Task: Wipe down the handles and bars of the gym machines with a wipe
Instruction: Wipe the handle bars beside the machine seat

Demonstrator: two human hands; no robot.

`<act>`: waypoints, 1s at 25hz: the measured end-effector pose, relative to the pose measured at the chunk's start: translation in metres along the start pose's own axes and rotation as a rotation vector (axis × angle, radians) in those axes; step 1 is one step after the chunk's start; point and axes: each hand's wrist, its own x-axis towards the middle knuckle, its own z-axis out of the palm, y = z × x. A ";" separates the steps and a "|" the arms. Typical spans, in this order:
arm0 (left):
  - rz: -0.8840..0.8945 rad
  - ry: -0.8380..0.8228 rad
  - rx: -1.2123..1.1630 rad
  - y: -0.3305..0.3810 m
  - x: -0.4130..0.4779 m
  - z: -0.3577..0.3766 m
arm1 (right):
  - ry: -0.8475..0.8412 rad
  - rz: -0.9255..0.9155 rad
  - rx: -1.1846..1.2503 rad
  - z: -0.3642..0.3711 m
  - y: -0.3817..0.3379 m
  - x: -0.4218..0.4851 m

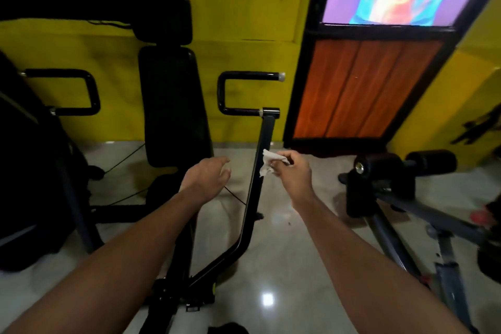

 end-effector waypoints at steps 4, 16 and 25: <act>-0.067 0.061 0.029 -0.018 0.070 0.006 | -0.053 0.066 0.046 0.038 0.013 0.083; -0.019 0.045 0.227 -0.064 0.316 0.013 | -0.026 -0.016 -0.125 0.128 0.045 0.290; 0.104 0.031 0.558 -0.107 0.397 0.022 | -0.029 -0.497 -0.331 0.186 0.080 0.336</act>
